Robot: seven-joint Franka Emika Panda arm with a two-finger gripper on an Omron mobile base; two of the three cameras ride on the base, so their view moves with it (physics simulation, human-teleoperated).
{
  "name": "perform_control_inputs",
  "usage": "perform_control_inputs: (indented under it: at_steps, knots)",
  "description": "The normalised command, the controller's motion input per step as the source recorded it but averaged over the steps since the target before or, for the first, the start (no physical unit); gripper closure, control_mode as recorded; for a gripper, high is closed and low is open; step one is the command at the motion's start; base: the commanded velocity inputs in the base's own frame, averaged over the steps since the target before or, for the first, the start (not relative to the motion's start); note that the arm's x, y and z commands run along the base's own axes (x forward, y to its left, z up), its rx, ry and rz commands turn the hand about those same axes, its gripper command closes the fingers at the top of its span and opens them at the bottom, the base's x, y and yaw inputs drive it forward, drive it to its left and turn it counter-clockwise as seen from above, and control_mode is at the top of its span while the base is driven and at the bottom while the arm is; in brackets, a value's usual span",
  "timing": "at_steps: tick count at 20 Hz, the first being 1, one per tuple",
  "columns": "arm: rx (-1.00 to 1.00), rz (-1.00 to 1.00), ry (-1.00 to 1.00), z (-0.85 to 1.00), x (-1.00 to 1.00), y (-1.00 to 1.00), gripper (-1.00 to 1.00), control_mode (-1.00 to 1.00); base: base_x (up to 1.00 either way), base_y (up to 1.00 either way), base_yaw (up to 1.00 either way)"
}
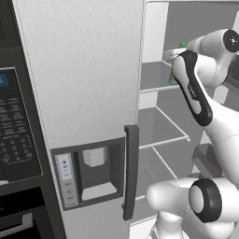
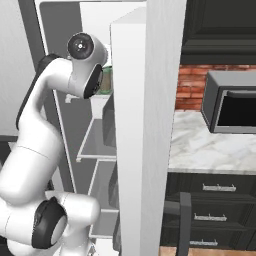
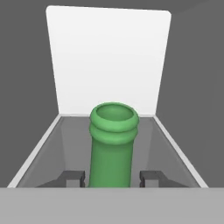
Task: Place the beers on the top shelf of the fridge to keep them out of children's reach, and place the potato on lower shelves for easy access.
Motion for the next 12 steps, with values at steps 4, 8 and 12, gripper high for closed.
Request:
perform_control_inputs:
  at_steps: [4,8,12]
  knots:
    - [0.0,0.0,0.08,0.0,0.58,-0.14,1.0,-1.0,0.0,0.0,0.0]
    - [0.0,0.0,0.04,-0.09,0.52,-0.14,1.0,-1.0,0.0,0.0,0.0]
    - [0.0,0.0,0.03,-0.24,0.49,-0.1,1.0,-1.0,0.0,0.0,0.0]
